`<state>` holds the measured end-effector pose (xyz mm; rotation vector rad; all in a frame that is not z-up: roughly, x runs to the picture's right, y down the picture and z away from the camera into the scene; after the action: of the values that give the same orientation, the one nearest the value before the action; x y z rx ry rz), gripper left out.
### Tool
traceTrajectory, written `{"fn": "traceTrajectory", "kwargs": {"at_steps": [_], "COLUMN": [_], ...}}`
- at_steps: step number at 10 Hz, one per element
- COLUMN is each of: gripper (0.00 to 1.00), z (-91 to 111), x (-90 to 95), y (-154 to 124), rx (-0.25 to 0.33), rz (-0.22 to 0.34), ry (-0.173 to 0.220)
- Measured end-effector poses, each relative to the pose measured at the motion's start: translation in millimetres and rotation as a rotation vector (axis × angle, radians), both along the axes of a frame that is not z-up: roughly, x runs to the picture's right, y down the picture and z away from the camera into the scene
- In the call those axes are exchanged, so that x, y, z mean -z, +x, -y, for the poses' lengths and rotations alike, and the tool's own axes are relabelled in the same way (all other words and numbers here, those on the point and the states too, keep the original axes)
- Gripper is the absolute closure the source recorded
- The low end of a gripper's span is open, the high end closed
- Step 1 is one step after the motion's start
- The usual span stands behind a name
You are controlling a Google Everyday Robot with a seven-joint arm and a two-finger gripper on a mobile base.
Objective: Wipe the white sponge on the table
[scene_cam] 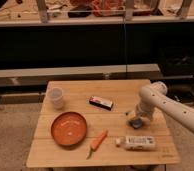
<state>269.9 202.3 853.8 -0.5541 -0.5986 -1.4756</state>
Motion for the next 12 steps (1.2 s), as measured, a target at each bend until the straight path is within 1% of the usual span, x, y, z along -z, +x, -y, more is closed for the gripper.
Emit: {"fn": "traceTrajectory", "kwargs": {"at_steps": [12], "gripper": [0.2], "z": [-4.3], "x": [3.9], "y": [2.4], "rx": [-0.003], "rz": [-0.007], "ry": [-0.019]}}
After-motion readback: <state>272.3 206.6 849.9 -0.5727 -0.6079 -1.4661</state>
